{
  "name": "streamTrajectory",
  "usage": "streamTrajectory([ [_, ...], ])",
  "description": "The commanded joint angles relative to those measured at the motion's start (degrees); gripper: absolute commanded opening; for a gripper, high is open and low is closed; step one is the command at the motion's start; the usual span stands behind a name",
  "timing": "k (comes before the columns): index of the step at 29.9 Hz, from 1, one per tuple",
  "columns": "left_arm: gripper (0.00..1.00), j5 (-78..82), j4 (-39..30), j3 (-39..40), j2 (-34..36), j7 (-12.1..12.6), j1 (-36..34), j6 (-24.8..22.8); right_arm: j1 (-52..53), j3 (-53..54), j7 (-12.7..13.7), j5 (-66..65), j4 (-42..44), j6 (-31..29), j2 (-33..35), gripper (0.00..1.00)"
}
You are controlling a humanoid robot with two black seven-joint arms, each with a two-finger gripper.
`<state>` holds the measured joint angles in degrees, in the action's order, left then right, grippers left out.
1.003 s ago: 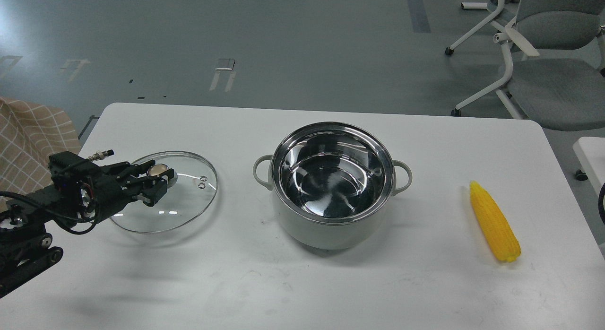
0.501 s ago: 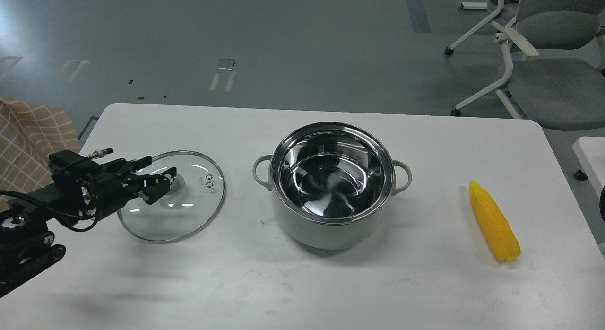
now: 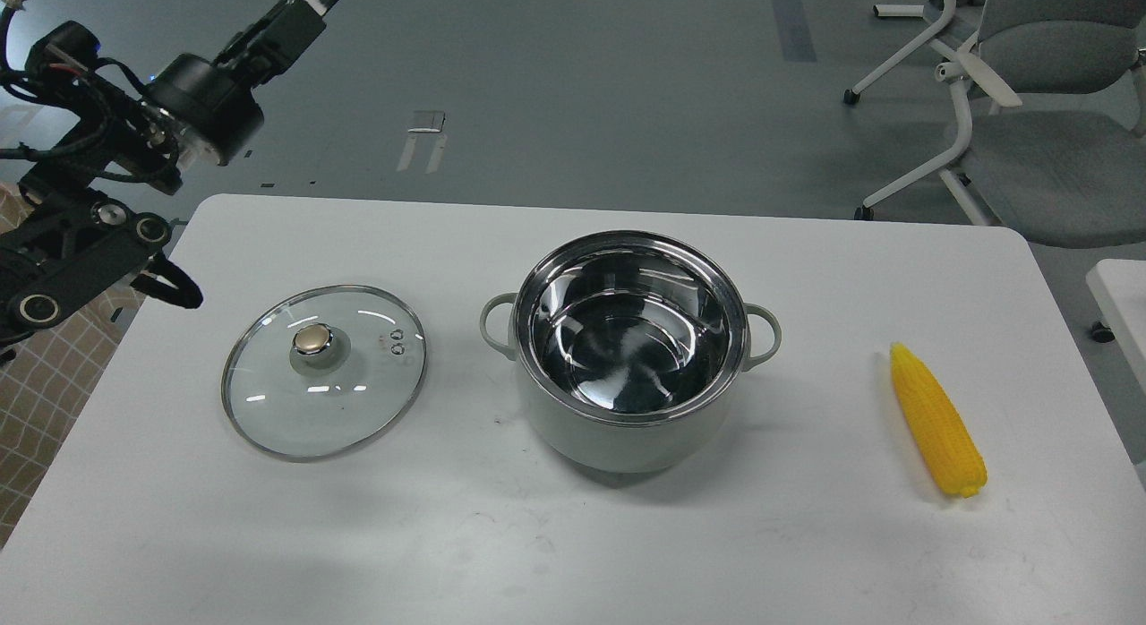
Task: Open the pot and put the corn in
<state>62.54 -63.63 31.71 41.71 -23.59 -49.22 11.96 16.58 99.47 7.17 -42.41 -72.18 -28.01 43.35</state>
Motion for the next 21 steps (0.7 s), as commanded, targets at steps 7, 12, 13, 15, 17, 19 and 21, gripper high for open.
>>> streamTrajectory([
  [7, 0.92, -25.23, 6.14, 0.54, -8.56, 0.12, -7.47, -2.90, -10.58, -1.73, -3.99, -37.50, -14.99, 0.01, 8.41, 1.00],
  [12, 0.96, -36.08, 7.03, 7.30, -10.85, 0.39, -6.42, -10.10, -16.75, -7.09, -9.36, -56.27, -19.40, 0.01, 8.77, 1.00],
  [13, 0.96, -37.13, 7.03, 9.22, -10.94, 0.39, -5.90, -12.29, -17.37, -8.66, -9.54, -59.77, -19.23, 0.01, 8.68, 1.00],
  [15, 0.97, -37.93, 7.03, 11.18, -10.94, 0.39, -4.84, -14.34, -17.46, -10.44, -9.45, -62.53, -18.79, 0.01, 8.06, 1.00],
  [17, 0.97, -39.25, 7.03, 13.45, -11.03, 0.39, -3.44, -17.31, -17.37, -13.59, -9.36, -64.98, -18.00, 0.01, 6.40, 1.00],
  [19, 0.97, -39.51, 7.03, 13.64, -11.29, 0.39, -3.08, -18.29, -17.28, -15.35, -9.19, -66.04, -17.74, 0.01, 5.00, 0.99],
  [21, 0.97, -39.52, 7.03, 13.64, -11.56, 0.39, -2.90, -18.38, -17.02, -17.20, -9.01, -67.89, -17.91, 0.01, 4.11, 0.98],
])
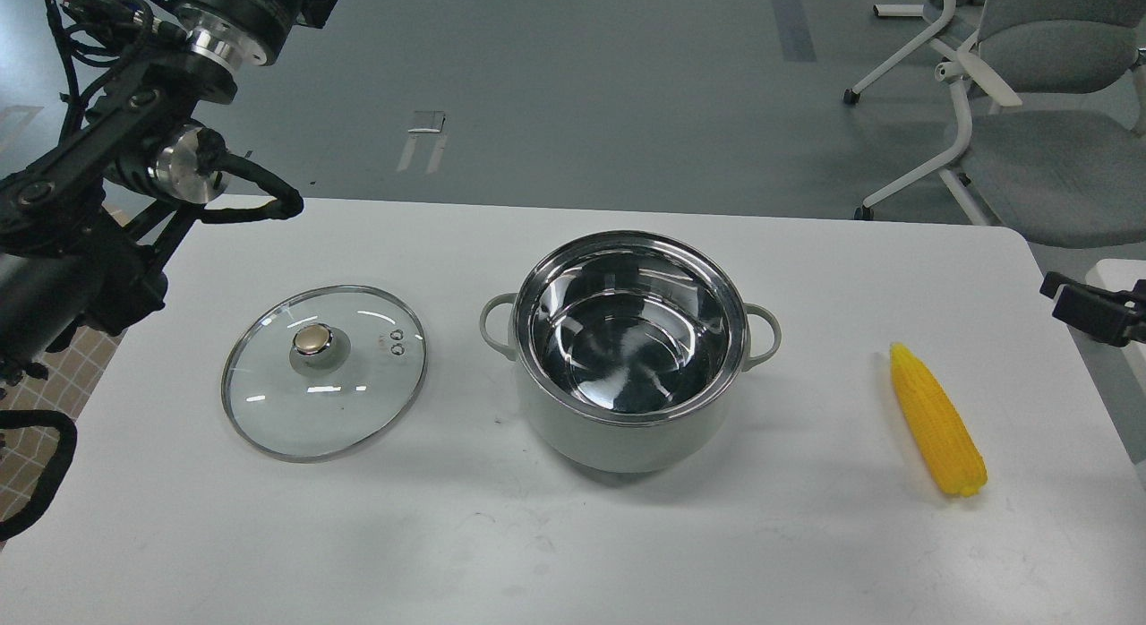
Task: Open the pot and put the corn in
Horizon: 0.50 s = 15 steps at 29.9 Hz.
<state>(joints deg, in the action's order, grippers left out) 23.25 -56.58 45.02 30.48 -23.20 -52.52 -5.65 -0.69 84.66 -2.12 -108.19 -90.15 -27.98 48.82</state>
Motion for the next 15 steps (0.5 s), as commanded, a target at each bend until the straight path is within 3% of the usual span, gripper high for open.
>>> streamTrajectory([
  [1, 0.97, -0.22, -0.02, 0.33, -0.60, 0.00, 0.57, -0.77, 0.68, -4.39, 0.28, -4.38, 0.33, -0.02, -2.66, 0.96],
  [6, 0.97, -0.14, -0.02, 0.51, -1.39, -0.09, 0.58, -0.68, 2.62, -9.15, 0.45, -8.52, 4.54, -0.02, -9.69, 0.94],
  [11, 0.97, -0.14, -0.02, 0.60, -1.30, -0.09, 0.58, -0.51, 3.93, -13.02, 0.54, -10.46, 5.95, -0.02, -12.34, 0.92],
  [15, 0.97, -0.14, -0.02, 0.60, -1.13, -0.17, 0.58, -0.33, 4.90, -16.80, 3.07, -11.25, 6.39, -0.02, -12.70, 0.90],
])
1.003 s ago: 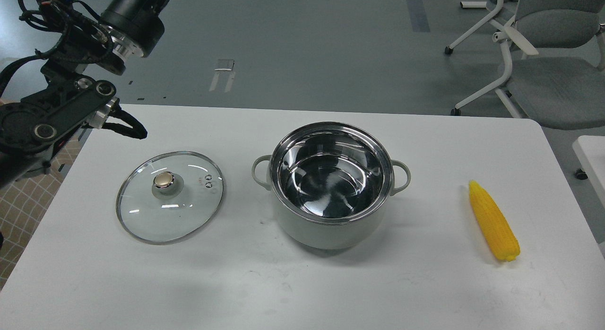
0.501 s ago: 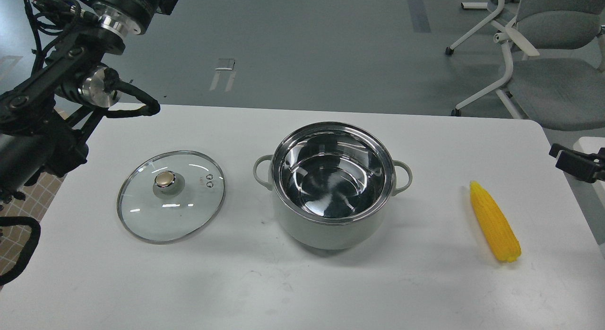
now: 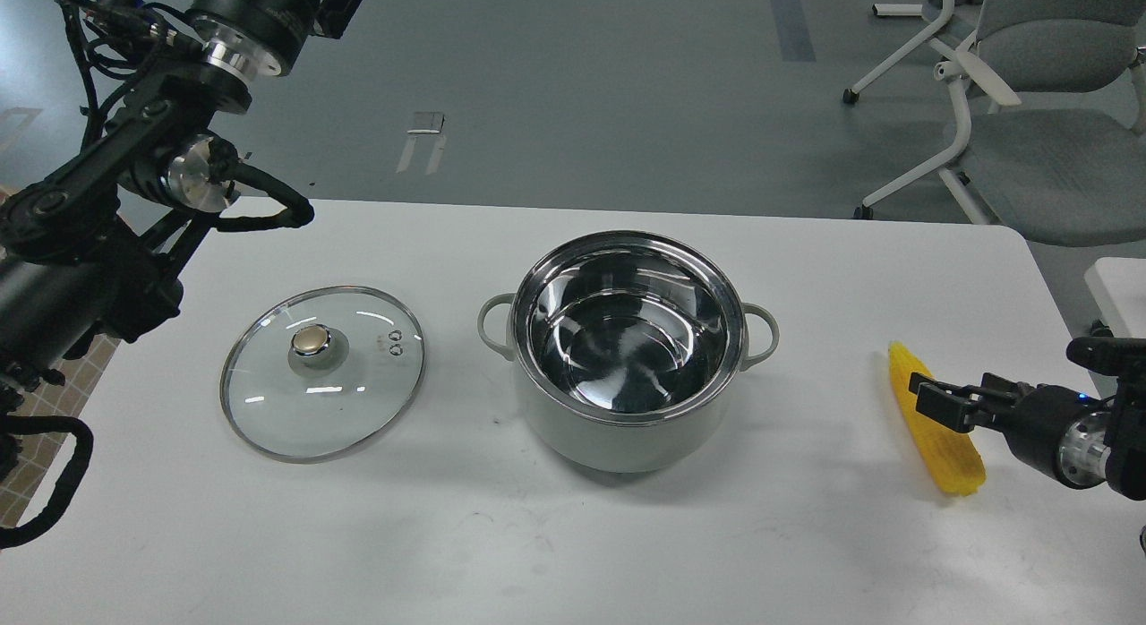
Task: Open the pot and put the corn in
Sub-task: 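Reach the right gripper to the yellow corn cob and grasp it, then lift the corn and carry it over the open pot with the right gripper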
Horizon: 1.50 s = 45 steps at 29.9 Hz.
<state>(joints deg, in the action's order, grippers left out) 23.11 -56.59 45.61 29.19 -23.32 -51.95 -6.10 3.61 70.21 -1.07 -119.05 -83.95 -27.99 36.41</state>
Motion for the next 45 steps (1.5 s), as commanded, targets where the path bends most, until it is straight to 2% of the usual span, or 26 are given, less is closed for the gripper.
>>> streamTrajectory([
  [1, 0.97, 0.01, -0.01, 0.00, 0.34, -0.06, 0.00, 0.12, 0.96, -3.05, 3.34, -0.40, 0.46, -0.01, -0.47, 0.90],
  [3, 0.97, 0.01, -0.01, 0.00, 0.43, -0.06, 0.00, 0.21, 1.31, -3.50, 4.49, -0.48, 1.42, -0.01, -1.08, 0.90],
  [9, 0.97, 0.01, -0.01, 0.00, 0.61, -0.06, 0.00, 0.21, 2.10, -4.64, 4.50, -0.66, 5.38, -0.01, -1.17, 0.85],
  [13, 0.97, 0.10, -0.01, 0.00, 0.34, -0.14, 0.00, 0.30, 2.46, -5.78, 4.50, -0.57, 5.73, -0.01, -1.26, 0.72],
  [15, 0.97, 0.18, -0.01, 0.00, 0.08, -0.14, 0.00, 0.82, 2.46, -6.84, 4.50, -0.57, 5.38, -0.01, -1.17, 0.51],
  [16, 0.97, 0.18, -0.01, 0.00, -0.01, -0.14, 0.00, 0.91, 2.46, -7.01, 4.50, -0.57, 5.29, -0.01, -1.17, 0.45],
  [17, 0.97, 0.27, -0.01, 0.00, -0.01, -0.14, 0.00, 1.00, 2.46, -7.10, 4.50, -0.57, 5.12, -0.01, -1.08, 0.32],
  [21, 0.97, 0.36, -0.01, 0.00, 0.08, -0.06, 0.00, 1.00, 2.80, -6.84, 4.50, -0.49, 3.89, -0.01, -0.56, 0.00],
  [25, 0.97, 0.45, -0.01, 0.00, 0.26, -0.06, -0.08, 1.09, 2.98, -5.43, 4.32, -0.40, 1.78, 1.36, 2.87, 0.00],
  [28, 0.97, 0.45, -0.09, 0.00, 0.26, -0.06, -0.17, 1.35, 2.98, -2.54, 3.97, 0.22, 0.47, 6.00, 5.33, 0.00],
  [34, 0.97, 0.62, -0.71, 0.00, 0.17, 0.21, -0.43, 1.62, 7.27, 2.56, 3.53, 0.83, -9.01, 6.72, 4.19, 0.00],
  [36, 0.97, 0.62, -0.71, 0.00, 0.52, 0.29, -0.52, 1.53, 10.44, 1.69, 3.45, 1.45, -11.05, 6.55, 0.87, 0.00],
  [37, 0.97, 0.36, -0.62, 0.00, 0.69, 0.30, -0.52, 1.53, 12.54, 0.21, 3.53, 1.45, -11.93, 6.37, -3.24, 0.00],
  [40, 0.97, 0.45, -0.62, 0.00, 1.39, 0.30, -0.44, 1.53, 17.28, -5.05, 4.06, 1.36, -12.55, 6.02, -8.71, 0.00],
  [45, 0.97, 0.36, -0.54, 0.00, 1.84, 0.30, -0.44, 1.53, 26.53, -20.27, 5.02, 1.36, -12.55, 5.67, -11.27, 0.00],
])
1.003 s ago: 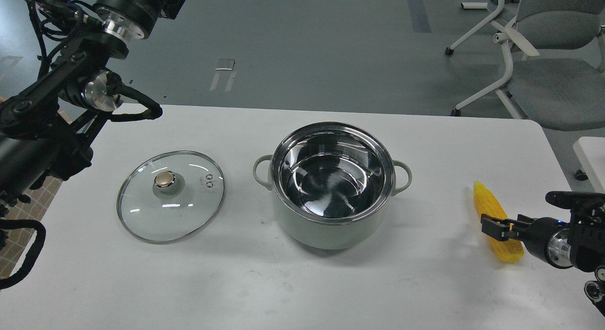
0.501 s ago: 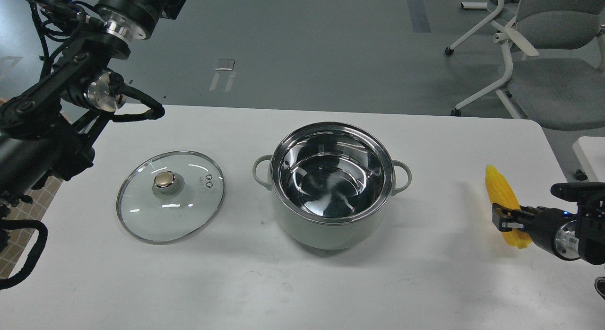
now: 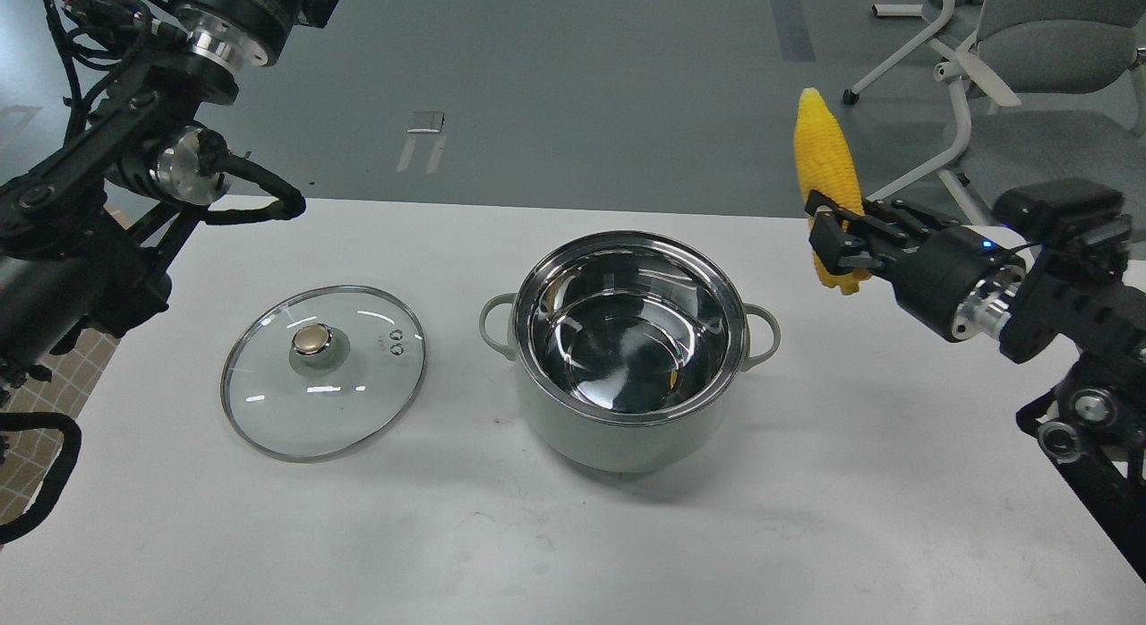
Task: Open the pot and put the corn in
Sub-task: 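Lift the corn and carry it over the open pot with the right gripper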
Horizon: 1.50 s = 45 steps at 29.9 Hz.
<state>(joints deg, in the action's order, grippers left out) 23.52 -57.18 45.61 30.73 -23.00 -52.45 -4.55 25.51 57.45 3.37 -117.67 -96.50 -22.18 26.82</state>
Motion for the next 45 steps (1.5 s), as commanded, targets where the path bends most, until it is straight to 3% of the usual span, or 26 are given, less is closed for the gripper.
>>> streamTrajectory([
  [1, 0.97, -0.14, -0.04, 0.00, 0.38, -0.02, -0.02, -0.02, 6.46, -10.84, 0.93, -0.01, 0.08, -0.23, -2.90, 0.00],
  [6, 0.97, -0.14, 0.05, 0.09, 0.38, -0.02, -0.02, -0.02, 8.68, -18.33, 1.55, -0.19, 0.26, -2.51, -5.28, 0.00],
  [14, 0.97, -0.05, 0.05, 0.09, 0.65, -0.11, 0.07, -0.11, 8.76, -19.57, 1.55, -0.28, -0.01, -4.53, -2.92, 0.00],
  [16, 0.97, 0.04, -0.04, 0.09, 0.47, -0.11, 0.15, -0.02, 8.76, -19.48, 1.55, -0.36, 0.08, -4.53, -2.47, 0.12],
  [17, 0.97, 0.13, 0.05, 0.18, 0.38, -0.11, 0.07, -0.02, 8.76, -19.48, 1.46, -0.28, 0.17, -4.45, -2.38, 0.28],
  [18, 0.97, 0.13, -0.04, 0.35, 0.38, -0.11, 0.07, -0.02, 8.68, -19.40, 1.37, -0.28, 0.08, -4.36, -2.38, 0.34],
  [22, 0.97, 0.04, -0.04, 0.53, 0.56, -0.11, -0.02, -0.02, 8.59, -19.40, 1.37, -0.28, 0.17, -4.36, -2.91, 0.37],
  [26, 0.97, 0.04, -0.21, 0.53, 0.65, -0.11, -0.20, -0.02, 8.59, -19.40, 1.37, -0.36, 0.52, -4.36, -3.09, 0.61],
  [29, 0.97, -0.14, -0.30, 0.62, 1.52, -0.20, -0.20, -0.11, 8.68, -19.13, 1.20, -0.19, 0.69, -4.36, -3.26, 0.99],
  [40, 0.97, -0.05, -0.30, 1.06, 1.53, -0.20, -0.20, -0.11, 8.76, -18.61, 1.11, 0.43, 0.35, -4.01, -3.17, 1.00],
  [45, 0.97, -0.14, -0.30, 1.15, 1.79, -0.20, -0.29, -0.19, 8.76, -7.55, 0.93, 0.78, 0.26, -3.83, -4.66, 1.00],
])
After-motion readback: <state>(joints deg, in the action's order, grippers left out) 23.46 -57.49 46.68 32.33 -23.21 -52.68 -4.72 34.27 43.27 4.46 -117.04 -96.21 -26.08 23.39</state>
